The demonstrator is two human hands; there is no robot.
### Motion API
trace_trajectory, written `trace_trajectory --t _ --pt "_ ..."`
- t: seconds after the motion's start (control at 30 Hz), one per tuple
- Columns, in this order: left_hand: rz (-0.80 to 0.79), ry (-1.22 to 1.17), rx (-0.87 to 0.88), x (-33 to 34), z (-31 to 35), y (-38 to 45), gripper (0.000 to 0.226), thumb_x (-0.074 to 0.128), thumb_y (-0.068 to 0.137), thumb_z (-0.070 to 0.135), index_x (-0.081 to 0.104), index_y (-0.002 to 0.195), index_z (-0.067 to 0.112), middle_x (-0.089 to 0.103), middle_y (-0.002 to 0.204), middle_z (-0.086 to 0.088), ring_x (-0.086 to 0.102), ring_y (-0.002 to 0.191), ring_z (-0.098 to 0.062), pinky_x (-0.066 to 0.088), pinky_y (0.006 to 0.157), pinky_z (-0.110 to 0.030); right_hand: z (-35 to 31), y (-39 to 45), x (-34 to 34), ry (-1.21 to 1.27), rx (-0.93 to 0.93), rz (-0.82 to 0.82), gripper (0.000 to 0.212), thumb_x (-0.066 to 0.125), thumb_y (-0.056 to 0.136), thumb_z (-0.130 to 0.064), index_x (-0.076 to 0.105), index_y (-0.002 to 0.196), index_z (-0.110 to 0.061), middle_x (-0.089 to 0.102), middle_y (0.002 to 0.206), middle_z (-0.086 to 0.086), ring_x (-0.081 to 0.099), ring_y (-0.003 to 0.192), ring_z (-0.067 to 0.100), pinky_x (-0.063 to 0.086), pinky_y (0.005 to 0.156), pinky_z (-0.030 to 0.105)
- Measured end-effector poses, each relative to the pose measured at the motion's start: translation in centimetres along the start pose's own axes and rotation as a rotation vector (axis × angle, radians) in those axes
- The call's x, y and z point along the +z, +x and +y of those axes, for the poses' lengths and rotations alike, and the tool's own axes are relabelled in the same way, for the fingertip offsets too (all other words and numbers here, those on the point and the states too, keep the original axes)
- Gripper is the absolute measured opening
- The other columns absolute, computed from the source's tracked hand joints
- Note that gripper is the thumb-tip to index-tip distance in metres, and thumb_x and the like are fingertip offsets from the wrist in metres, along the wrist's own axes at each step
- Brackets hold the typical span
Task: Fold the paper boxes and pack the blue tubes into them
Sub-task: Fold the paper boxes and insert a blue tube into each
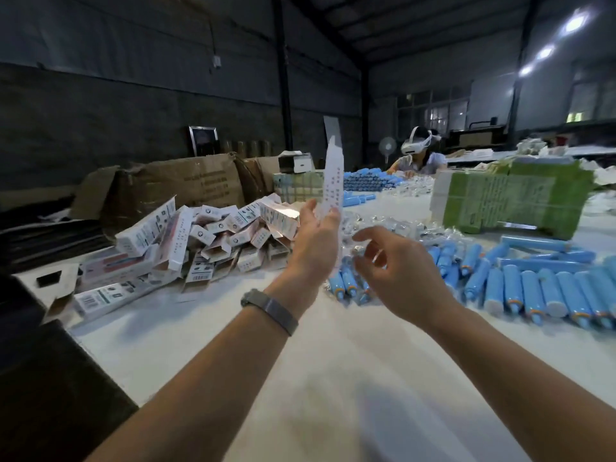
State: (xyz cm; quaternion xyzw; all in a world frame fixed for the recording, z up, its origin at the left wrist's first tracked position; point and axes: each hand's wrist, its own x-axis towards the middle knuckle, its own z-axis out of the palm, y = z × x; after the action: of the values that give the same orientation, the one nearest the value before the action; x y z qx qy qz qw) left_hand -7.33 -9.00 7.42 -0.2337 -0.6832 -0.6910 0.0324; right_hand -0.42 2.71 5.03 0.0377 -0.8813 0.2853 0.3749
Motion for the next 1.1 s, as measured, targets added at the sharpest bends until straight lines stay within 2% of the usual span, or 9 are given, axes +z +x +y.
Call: trace_trajectory --t 0.13,0.23,0.4,0.63,0.73,0.83,0.93,1.0,1.1 --pt "0.019 -0.426 -0.255 5.7 -1.4 -2.3 0.032 0.043 0.103 0.021 0.045 0.135 0.020 0.067 0.118 -0.007 0.067 0.088 -0.019 0.051 0.050 -0.027 0.3 0.5 -1.6 0.201 0.102 0.082 0.030 0.058 0.088 -0.020 0.060 0.118 -0.024 0.063 0.095 -0.001 0.063 0.078 0.011 0.053 0.064 0.029" --pt "-0.019 -0.535 -0.307 8.4 -1.8 -3.5 0.036 0.049 0.095 0.027 0.044 0.129 0.016 0.069 0.107 -0.012 0.063 0.085 -0.028 0.045 0.059 -0.030 1.3 0.0 -3.3 0.498 0.206 -0.042 0.047 0.050 0.074 -0.023 0.056 0.120 -0.031 0.059 0.104 -0.004 0.062 0.085 0.004 0.048 0.062 0.015" --pt "-0.030 -0.391 -0.143 9.5 -3.4 -4.7 0.041 0.060 0.093 0.001 0.037 0.122 0.020 0.069 0.113 -0.008 0.070 0.101 -0.030 0.057 0.076 -0.044 4.9 -1.4 -6.0 0.702 0.244 -0.320 0.059 0.055 0.071 -0.024 0.051 0.124 -0.050 0.059 0.124 -0.003 0.064 0.108 0.013 0.052 0.086 0.031" --pt "-0.400 -0.321 0.035 8.3 -5.4 -5.7 0.061 0.067 0.080 -0.016 0.037 0.120 0.019 0.072 0.110 0.001 0.071 0.102 -0.024 0.058 0.077 -0.032 6.7 -1.5 -7.3 0.769 0.262 -0.423 0.052 0.066 0.082 -0.033 0.051 0.129 -0.047 0.070 0.117 -0.004 0.068 0.106 0.016 0.054 0.080 0.025" --pt "-0.357 -0.142 0.174 8.7 -5.9 -5.6 0.065 0.072 0.075 -0.004 0.048 0.129 0.021 0.067 0.121 -0.003 0.065 0.111 -0.025 0.058 0.084 -0.035 6.9 -1.6 -6.9 0.686 0.250 -0.337 0.061 0.079 0.073 -0.031 0.052 0.127 -0.039 0.070 0.111 0.001 0.068 0.101 0.016 0.056 0.082 0.028" --pt "-0.342 -0.126 0.307 9.8 -5.9 -5.8 0.058 0.070 0.075 -0.006 0.067 0.115 0.036 0.070 0.115 -0.006 0.067 0.109 -0.026 0.058 0.087 -0.043 6.4 -1.7 -6.0 0.565 0.212 -0.270 0.068 0.084 0.067 -0.033 0.050 0.127 -0.036 0.066 0.108 0.002 0.068 0.089 0.008 0.056 0.074 0.025" --pt "-0.283 -0.218 0.272 9.7 -5.8 -5.3 0.056 0.071 0.071 -0.003 0.063 0.118 0.025 0.070 0.113 -0.001 0.068 0.106 -0.023 0.056 0.091 -0.052 6.1 -1.3 -6.0 0.539 0.203 -0.275 0.059 0.075 0.071 -0.045 0.052 0.125 -0.040 0.065 0.107 -0.005 0.065 0.089 0.001 0.054 0.074 0.022" --pt "-0.194 -0.184 0.247 9.2 -6.0 -5.0 0.061 0.073 0.068 0.014 0.047 0.122 0.028 0.062 0.113 0.005 0.066 0.103 -0.010 0.059 0.085 -0.043 6.8 -0.8 -6.7 0.435 0.180 -0.193 0.041 0.065 0.079 -0.048 0.056 0.118 -0.042 0.065 0.106 -0.012 0.063 0.096 0.002 0.052 0.083 0.026" --pt "-0.078 -0.149 0.200 8.6 -6.1 -5.0 0.056 0.068 0.064 0.021 0.036 0.106 0.039 0.058 0.099 0.012 0.063 0.083 0.009 0.056 0.065 -0.017 9.5 -0.1 -8.1 -0.079 0.219 0.007 0.037 0.061 0.089 -0.033 0.057 0.126 -0.032 0.064 0.109 -0.007 0.060 0.105 0.017 0.049 0.088 0.036"
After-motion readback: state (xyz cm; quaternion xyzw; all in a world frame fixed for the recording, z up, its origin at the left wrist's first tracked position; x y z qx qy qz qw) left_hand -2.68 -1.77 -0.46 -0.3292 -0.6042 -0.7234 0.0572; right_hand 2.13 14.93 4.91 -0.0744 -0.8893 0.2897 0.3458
